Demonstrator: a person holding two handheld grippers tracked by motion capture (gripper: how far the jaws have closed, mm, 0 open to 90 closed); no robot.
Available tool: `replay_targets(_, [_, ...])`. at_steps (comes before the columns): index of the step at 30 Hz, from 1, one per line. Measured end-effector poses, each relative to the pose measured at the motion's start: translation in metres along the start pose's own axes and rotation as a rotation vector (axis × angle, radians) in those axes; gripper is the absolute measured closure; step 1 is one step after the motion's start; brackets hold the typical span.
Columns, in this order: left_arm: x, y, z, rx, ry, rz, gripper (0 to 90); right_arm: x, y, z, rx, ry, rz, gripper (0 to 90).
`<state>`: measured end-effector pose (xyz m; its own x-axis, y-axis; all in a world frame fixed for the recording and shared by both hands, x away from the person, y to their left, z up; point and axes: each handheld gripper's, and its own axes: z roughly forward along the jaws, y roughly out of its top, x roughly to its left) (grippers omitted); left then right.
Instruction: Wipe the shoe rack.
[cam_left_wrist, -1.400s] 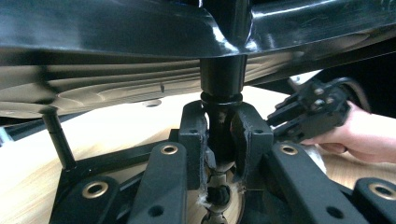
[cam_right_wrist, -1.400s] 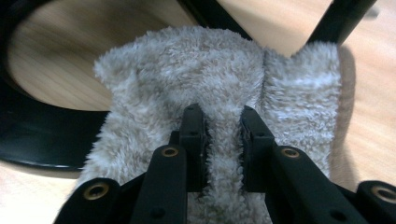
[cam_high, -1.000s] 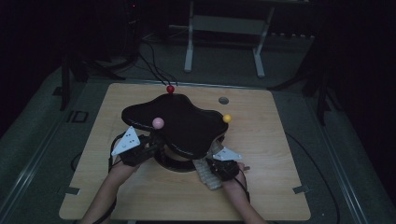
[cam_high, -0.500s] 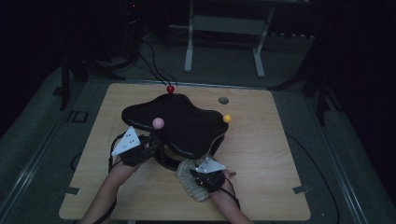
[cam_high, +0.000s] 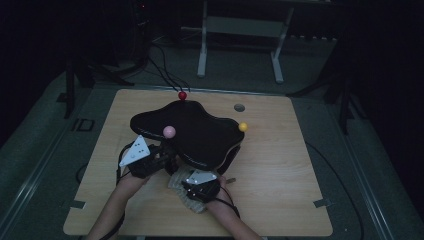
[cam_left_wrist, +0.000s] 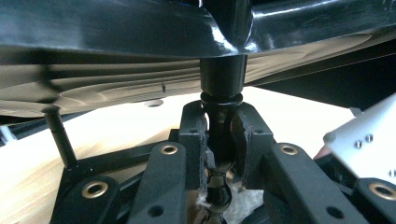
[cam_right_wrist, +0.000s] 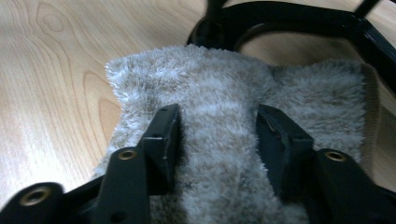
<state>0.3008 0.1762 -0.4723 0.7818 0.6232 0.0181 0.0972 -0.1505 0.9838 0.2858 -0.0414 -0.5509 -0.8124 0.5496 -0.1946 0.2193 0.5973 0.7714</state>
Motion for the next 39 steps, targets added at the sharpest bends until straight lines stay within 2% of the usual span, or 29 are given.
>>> replay_targets(2, [0.000, 0.001, 0.000, 0.003, 0.001, 0.003, 74.9, 0.001, 0.002, 0.003, 0.011, -0.009, -0.026, 49.3])
replay_targets(5, [0.000, 0.000, 0.000, 0.004, 0.003, 0.008, 74.9, -0.005, -0.001, 0.002, 0.012, 0.009, -0.015, 51.7])
replay_targets(9, [0.000, -0.001, 0.000, -0.006, 0.002, 0.005, 74.9, -0.010, -0.007, -0.003, 0.013, 0.020, -0.028, 53.3])
replay_targets(11, [0.000, -0.001, 0.000, -0.009, 0.001, 0.004, 74.9, -0.018, -0.013, -0.008, 0.013, 0.039, -0.026, 54.0])
replay_targets(13, [0.000, -0.001, 0.000, -0.008, -0.001, 0.005, 74.9, -0.021, -0.016, -0.012, 0.018, 0.043, -0.018, 54.2])
replay_targets(14, [0.000, -0.001, 0.000, -0.008, -0.002, 0.006, 74.9, -0.023, -0.019, -0.015, 0.027, 0.048, 0.003, 54.4])
replay_targets(16, [0.000, -0.001, 0.001, -0.010, -0.003, 0.003, 74.9, -0.029, -0.023, -0.019, 0.020, 0.045, 0.005, 55.8])
replay_targets(21, [0.001, -0.001, 0.001, -0.011, -0.006, 0.001, 74.9, -0.041, -0.034, -0.031, 0.023, 0.023, 0.028, 65.0])
replay_targets(30, [0.001, -0.001, 0.002, -0.008, -0.011, -0.001, 74.8, -0.068, -0.049, -0.044, 0.055, -0.039, 0.111, 72.6])
replay_targets(35, [0.000, 0.000, 0.002, -0.003, -0.012, 0.001, 74.8, -0.087, -0.061, -0.048, 0.061, -0.082, 0.191, 74.8])
replay_targets(37, [0.000, 0.000, 0.002, 0.000, -0.006, 0.006, 74.7, -0.093, -0.063, -0.050, 0.057, -0.082, 0.235, 75.7])
replay_targets(39, [-0.001, 0.001, 0.002, -0.001, 0.001, 0.003, 74.4, -0.094, -0.061, -0.053, 0.047, -0.085, 0.247, 76.4])
